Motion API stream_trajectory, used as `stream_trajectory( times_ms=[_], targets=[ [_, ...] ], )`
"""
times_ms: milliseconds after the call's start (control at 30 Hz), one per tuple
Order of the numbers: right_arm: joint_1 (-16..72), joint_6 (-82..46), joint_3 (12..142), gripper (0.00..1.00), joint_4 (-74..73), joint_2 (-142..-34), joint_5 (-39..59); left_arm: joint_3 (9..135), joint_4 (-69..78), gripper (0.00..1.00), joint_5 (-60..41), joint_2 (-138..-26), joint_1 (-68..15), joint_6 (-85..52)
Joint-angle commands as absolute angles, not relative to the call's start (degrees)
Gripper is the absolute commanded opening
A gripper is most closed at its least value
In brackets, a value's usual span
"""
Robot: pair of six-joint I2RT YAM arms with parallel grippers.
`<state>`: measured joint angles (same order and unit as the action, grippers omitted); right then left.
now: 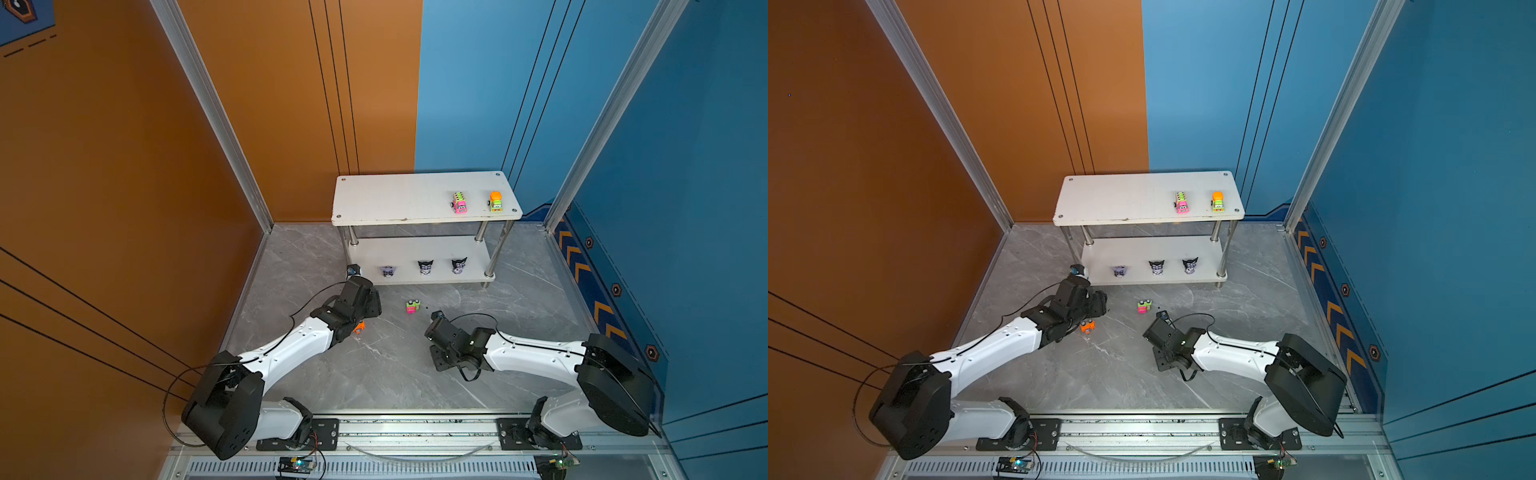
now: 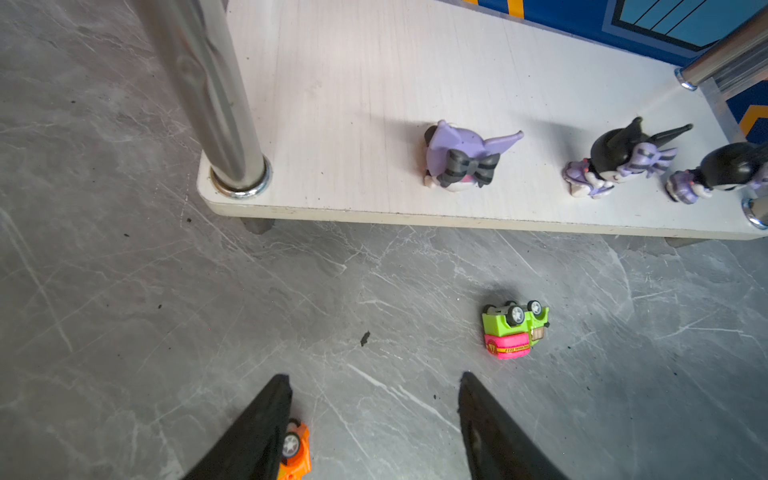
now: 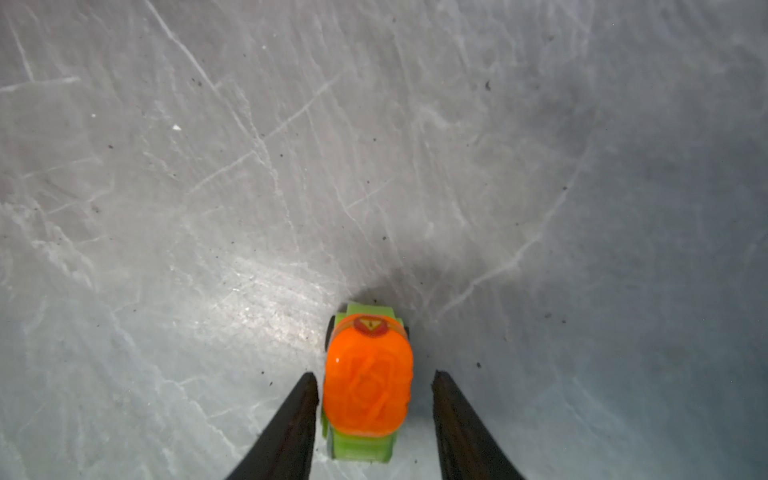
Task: Place and organize the plastic toys onto the shelf
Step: 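Lower the right gripper and grasp the orange-and-green car, then lift the orange-and-green car with the right gripper up over the top shelf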
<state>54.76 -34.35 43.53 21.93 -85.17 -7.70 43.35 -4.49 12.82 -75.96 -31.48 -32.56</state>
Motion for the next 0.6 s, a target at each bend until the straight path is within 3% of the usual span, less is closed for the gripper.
stream_trajectory(
  times_ms=[0,267,567],
  targets=[
    [54.44,-33.11,46.19,0.41,20.13,-87.34,-7.36,42.89,-5.3,0.66,12.59,-74.66,-30.82,-32.01],
    [54.34,-31.14,50.14,0.2,23.35,-90.68,-6.05,41.73,-5.87,0.66,12.43,-72.41,-29.81,-31.79],
    [50.38,-23.79,67.58,0.19,42.45,-82.9,-13.55,40.26,-5.98,0.66,12.16,-70.08,-28.82,-32.16]
  ],
)
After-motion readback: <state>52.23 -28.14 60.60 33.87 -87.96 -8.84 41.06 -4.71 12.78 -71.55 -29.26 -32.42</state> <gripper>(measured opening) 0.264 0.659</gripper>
